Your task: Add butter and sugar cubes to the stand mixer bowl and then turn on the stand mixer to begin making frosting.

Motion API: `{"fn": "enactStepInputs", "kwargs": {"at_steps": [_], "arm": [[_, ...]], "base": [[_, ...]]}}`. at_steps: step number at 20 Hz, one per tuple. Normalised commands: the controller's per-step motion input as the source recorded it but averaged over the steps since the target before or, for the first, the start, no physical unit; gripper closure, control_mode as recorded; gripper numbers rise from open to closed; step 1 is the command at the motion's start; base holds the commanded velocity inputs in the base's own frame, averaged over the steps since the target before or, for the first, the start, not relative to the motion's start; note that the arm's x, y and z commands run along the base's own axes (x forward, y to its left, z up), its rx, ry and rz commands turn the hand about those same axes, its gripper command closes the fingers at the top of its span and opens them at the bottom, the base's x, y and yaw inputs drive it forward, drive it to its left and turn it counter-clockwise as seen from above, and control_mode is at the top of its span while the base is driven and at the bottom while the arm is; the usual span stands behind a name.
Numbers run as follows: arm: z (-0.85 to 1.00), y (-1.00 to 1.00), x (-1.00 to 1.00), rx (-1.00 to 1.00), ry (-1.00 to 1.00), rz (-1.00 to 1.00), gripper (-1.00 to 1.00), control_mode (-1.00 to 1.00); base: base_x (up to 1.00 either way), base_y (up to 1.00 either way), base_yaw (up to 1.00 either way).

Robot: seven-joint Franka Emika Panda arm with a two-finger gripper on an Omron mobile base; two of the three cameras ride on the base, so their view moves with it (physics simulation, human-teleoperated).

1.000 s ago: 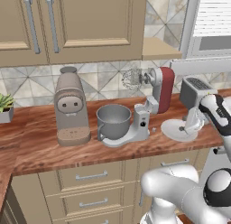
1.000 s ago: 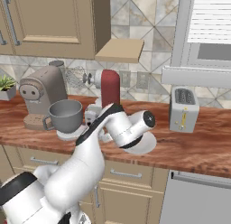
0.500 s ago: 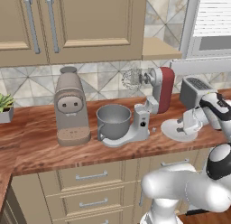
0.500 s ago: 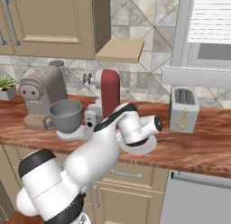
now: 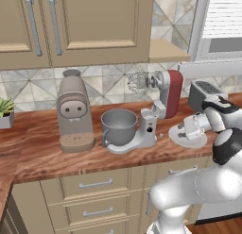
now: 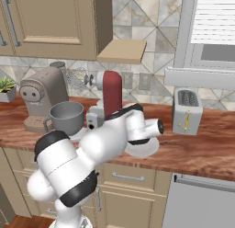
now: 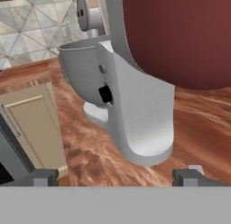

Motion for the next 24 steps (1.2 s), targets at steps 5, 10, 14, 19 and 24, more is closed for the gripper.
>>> {"fn": "enactStepInputs", "kwargs": {"at_steps": [5, 10, 14, 19, 24], "arm": [[-0.29, 0.24, 0.24, 0.04, 0.01, 0.01, -1.0, -1.0], [-0.27, 0.18, 0.26, 0.04, 0.0, 0.01, -1.0, -1.0], [-0.22, 0.12, 0.28, 0.03, 0.0, 0.02, -1.0, -1.0], [-0.17, 0.0, 0.26, 0.03, 0.0, 0.02, -1.0, -1.0], [-0.18, 0.0, 0.22, 0.02, 0.0, 0.02, -1.0, -1.0]], "base": [[0.0, 0.0, 0.0], [0.0, 0.0, 0.0], [0.0, 0.0, 0.0], [0.0, 0.0, 0.0], [0.0, 0.0, 0.0]]}}
